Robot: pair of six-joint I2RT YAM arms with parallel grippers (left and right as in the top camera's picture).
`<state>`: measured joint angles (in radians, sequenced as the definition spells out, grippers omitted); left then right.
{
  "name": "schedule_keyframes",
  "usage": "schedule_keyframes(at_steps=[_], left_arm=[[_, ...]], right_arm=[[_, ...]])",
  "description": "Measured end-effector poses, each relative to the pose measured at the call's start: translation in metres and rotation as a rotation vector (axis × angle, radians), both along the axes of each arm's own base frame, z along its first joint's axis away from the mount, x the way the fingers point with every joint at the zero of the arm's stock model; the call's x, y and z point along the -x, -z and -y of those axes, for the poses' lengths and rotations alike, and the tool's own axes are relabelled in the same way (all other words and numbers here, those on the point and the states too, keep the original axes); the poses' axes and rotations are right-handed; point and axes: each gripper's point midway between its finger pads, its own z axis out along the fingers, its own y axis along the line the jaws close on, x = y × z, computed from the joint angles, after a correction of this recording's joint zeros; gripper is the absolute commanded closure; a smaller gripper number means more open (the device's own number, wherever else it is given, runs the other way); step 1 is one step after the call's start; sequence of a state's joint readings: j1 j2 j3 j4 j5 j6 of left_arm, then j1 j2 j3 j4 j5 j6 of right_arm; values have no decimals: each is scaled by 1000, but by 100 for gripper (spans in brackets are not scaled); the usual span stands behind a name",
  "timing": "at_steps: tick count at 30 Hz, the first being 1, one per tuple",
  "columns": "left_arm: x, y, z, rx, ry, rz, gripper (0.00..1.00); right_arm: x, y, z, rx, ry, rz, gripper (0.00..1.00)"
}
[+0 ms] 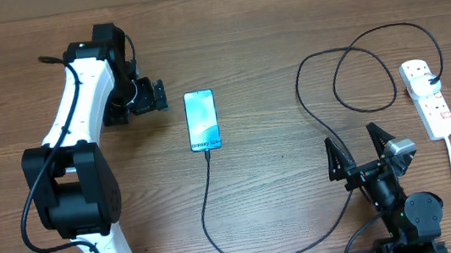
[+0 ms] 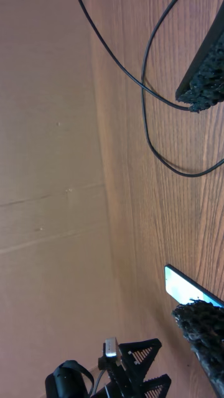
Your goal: Plug charger to phone and switch on socket
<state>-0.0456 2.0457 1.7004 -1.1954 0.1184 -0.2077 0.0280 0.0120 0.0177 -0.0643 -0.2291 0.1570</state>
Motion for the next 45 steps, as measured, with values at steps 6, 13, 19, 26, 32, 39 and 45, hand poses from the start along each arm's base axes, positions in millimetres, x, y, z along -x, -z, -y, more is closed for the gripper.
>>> schedule_keyframes(at_steps=[6,13,19,26,32,39,45], left_arm=[[0,0,0,0,0,0,0],[-1,0,-12,-68,-2,5,0],[-6,-30,-20,-115,-9,100,0],[18,-97,-31,-163,-14,208,0],[26,-132,-33,-172,-25,306,0],[8,-162,-24,-109,-36,583,0],[13,-102,-9,-18,-10,670,0]], right_arm=[[0,0,0,0,0,0,0],[0,0,0,0,0,0,0],[0,0,0,0,0,0,0],[0,0,0,0,1,0,0],[0,0,0,0,0,0,0],[0,0,0,0,0,0,0],[0,0,0,0,0,-1,0]])
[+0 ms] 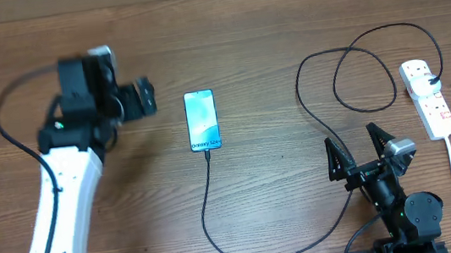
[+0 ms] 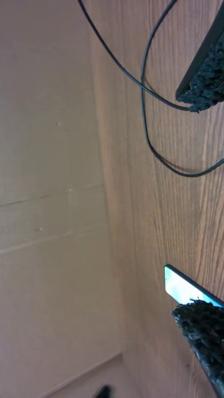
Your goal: Plug charger to phone and switch on socket
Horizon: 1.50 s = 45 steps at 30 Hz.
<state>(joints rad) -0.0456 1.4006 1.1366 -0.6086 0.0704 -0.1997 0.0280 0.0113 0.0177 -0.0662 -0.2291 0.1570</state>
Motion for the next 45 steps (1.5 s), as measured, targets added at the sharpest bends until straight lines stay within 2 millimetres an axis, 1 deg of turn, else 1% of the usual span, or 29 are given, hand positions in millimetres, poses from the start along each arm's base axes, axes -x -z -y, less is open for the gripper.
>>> schedule_keyframes(at_steps=[1,4,7,11,15,19,24,29,37,42,45], left_arm=[[1,12,1,7,5,15,0],[12,47,4,21,17,43,0],[20,63,5,31,23,110,1],[28,68,7,43,32,216,0],[41,77,7,55,30,277,0],[59,91,6,61,26,306,0],[78,108,5,70,17,292,0],[90,115,4,73,15,300,0],[112,122,3,76,18,387,0],[119,124,2,72,13,371,1],[128,128,1,64,10,346,0]], right_arm=[[0,0,0,0,0,-1,0],[0,0,0,0,0,-1,0],[0,0,0,0,0,-2,0],[0,0,0,0,0,-1,0],[0,0,0,0,0,-2,0],[0,0,0,0,0,-2,0],[0,0,0,0,0,-1,0],[0,0,0,0,0,-2,0],[0,0,0,0,1,-2,0],[0,0,0,0,0,-1,0],[0,0,0,0,0,-2,0]])
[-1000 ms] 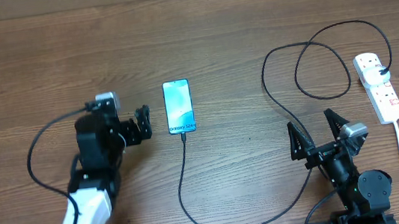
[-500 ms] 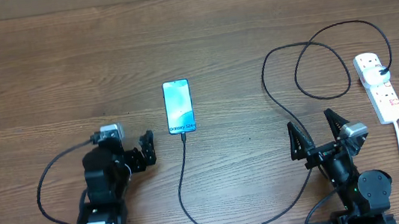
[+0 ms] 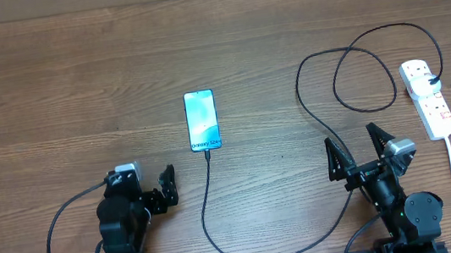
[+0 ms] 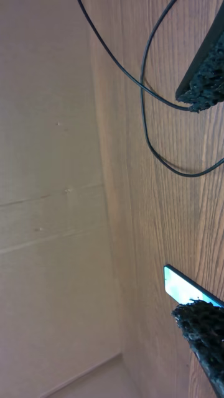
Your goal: Plug charger to phone and switch on socket
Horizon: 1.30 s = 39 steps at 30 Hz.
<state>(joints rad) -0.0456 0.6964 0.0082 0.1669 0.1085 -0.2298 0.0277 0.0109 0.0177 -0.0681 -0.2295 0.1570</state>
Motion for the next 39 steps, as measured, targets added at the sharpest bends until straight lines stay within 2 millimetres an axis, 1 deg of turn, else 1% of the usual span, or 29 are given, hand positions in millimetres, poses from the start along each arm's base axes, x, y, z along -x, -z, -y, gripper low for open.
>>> schedule_keyframes(at_steps=[2,6,11,16,19,21,39], left_arm=[[5,-2,-1,-5,0,3,0],[11,-16,-2,-19,1,56,0],[7,-51,-3,-45,6,216,1],[8,-88,-3,-117,27,388,0],[11,-103,-4,-142,27,456,0],[11,-106,-4,-153,29,468,0],[11,-105,-4,-161,32,469,0]], right_arm=[[0,0,0,0,0,0,0],[0,0,0,0,-1,0,0],[0,0,0,0,0,0,0],[0,0,0,0,0,0,0],[0,0,0,0,0,0,0],[0,0,0,0,0,0,0],[0,0,0,0,0,0,0]])
